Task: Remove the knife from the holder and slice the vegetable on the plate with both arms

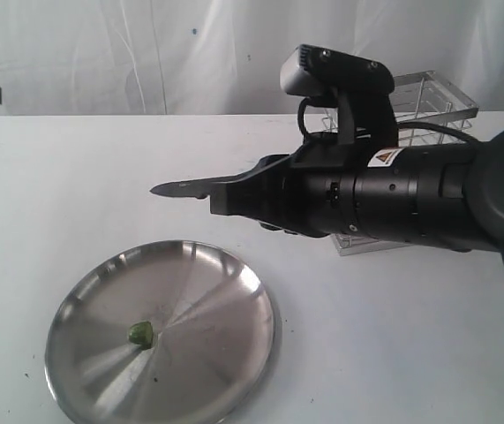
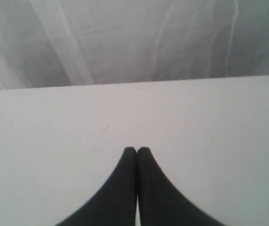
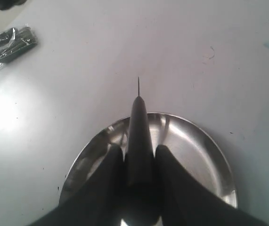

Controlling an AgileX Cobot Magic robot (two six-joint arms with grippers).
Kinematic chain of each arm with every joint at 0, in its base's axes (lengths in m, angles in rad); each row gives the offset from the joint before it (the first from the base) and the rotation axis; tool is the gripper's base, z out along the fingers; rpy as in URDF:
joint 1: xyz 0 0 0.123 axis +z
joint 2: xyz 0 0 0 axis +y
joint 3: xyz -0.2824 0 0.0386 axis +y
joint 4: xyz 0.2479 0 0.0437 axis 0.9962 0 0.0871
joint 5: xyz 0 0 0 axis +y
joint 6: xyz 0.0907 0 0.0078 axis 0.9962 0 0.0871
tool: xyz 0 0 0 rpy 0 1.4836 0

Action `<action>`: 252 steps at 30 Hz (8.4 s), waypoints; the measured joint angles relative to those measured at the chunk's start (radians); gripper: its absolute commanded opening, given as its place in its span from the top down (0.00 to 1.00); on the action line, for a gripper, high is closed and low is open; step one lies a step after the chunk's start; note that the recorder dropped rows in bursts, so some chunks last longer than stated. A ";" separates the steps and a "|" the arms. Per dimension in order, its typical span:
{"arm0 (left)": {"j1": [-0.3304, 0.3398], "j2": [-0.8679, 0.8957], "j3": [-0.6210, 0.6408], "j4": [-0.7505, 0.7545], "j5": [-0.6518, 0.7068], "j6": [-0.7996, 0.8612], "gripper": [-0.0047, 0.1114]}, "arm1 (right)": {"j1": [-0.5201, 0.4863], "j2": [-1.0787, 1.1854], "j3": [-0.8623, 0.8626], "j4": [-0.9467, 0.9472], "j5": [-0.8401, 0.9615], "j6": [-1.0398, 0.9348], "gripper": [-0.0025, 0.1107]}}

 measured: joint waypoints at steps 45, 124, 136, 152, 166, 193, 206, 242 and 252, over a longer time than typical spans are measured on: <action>-0.688 -0.036 0.661 -0.391 -0.861 -0.364 0.96 | 0.000 0.042 -0.019 -0.002 0.008 -0.029 0.98; -0.332 -0.036 0.801 -0.261 -0.989 -0.537 0.96 | 0.000 0.158 -0.026 -0.078 0.458 0.101 0.98; -0.226 -0.238 0.797 -0.214 -0.782 -0.460 0.96 | 0.077 0.167 -0.178 -0.319 0.669 0.442 0.98; -0.223 -0.344 0.478 0.590 -0.002 -0.885 0.96 | 0.525 0.337 -0.151 -1.052 0.379 1.548 0.98; -0.223 -0.336 0.567 0.662 -0.133 -0.973 0.96 | 0.597 0.410 -0.151 -1.244 0.339 1.863 0.98; -0.223 -0.263 0.586 0.658 -0.344 -0.898 0.96 | 0.597 0.436 -0.151 -1.260 0.356 1.870 0.98; -0.223 -0.151 0.586 0.635 -0.509 -0.861 0.96 | 0.597 0.468 -0.151 -1.260 0.332 1.870 0.98; -0.307 -0.020 0.586 0.576 -0.582 -0.741 0.96 | 0.597 0.477 -0.151 -1.275 0.346 1.870 0.98; -0.307 0.026 0.584 0.553 -0.599 -0.741 0.96 | 0.597 0.477 -0.151 -1.275 0.352 1.873 0.98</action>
